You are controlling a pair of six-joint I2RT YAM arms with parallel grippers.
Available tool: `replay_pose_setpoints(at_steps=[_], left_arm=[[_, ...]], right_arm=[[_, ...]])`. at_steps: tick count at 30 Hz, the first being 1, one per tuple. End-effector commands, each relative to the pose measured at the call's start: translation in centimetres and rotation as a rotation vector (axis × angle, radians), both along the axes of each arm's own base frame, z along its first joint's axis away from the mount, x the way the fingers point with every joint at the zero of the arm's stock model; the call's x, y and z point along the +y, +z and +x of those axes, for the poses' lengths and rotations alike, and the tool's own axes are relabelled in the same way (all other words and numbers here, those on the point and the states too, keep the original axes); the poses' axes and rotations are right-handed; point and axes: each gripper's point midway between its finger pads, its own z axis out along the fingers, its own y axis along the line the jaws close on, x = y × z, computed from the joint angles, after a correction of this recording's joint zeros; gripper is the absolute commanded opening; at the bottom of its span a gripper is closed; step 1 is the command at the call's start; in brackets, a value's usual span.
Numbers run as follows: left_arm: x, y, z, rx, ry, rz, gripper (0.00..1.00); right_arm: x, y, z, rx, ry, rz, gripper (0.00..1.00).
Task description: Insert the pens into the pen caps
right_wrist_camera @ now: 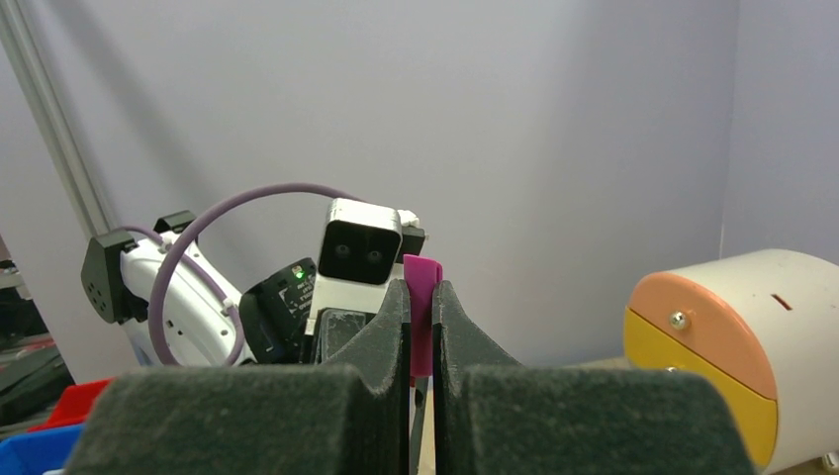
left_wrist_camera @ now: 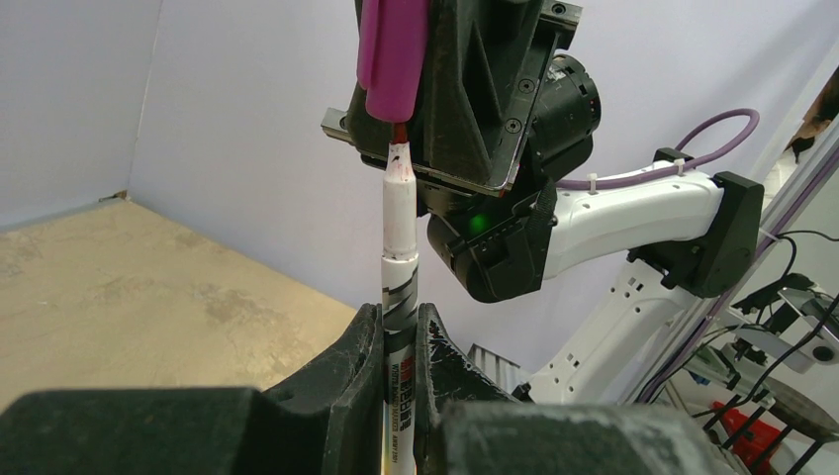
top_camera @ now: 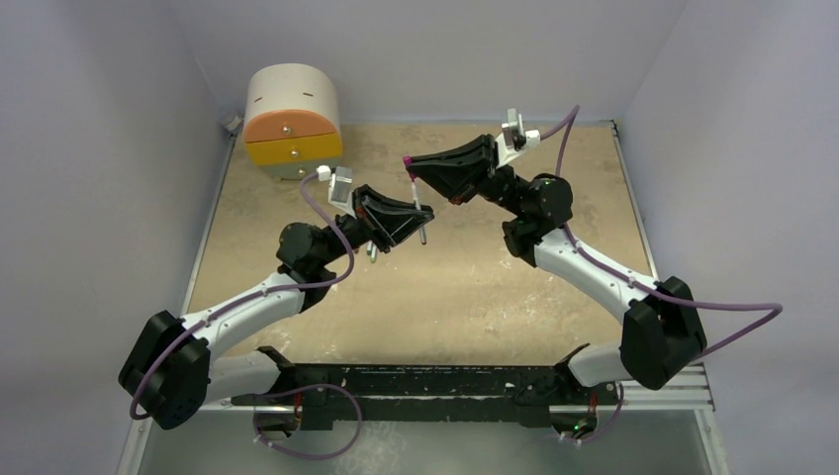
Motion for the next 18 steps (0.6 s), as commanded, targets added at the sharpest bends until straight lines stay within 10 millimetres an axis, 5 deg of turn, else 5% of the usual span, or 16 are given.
replay_pose_setpoints(at_steps=[1, 18], left_arm=[[0.5, 3.3, -0.9, -0.101, 0.004, -0.048, 0.00], [0.6, 3.2, 0.2, -0.104, 0.062, -0.031, 0.00]], right_arm=[[-0.7, 1.0, -0.8, -0.048, 0.009, 0.040, 0.00], [-0.6, 0.3, -1.0, -0.018, 0.022, 0.021, 0.00]])
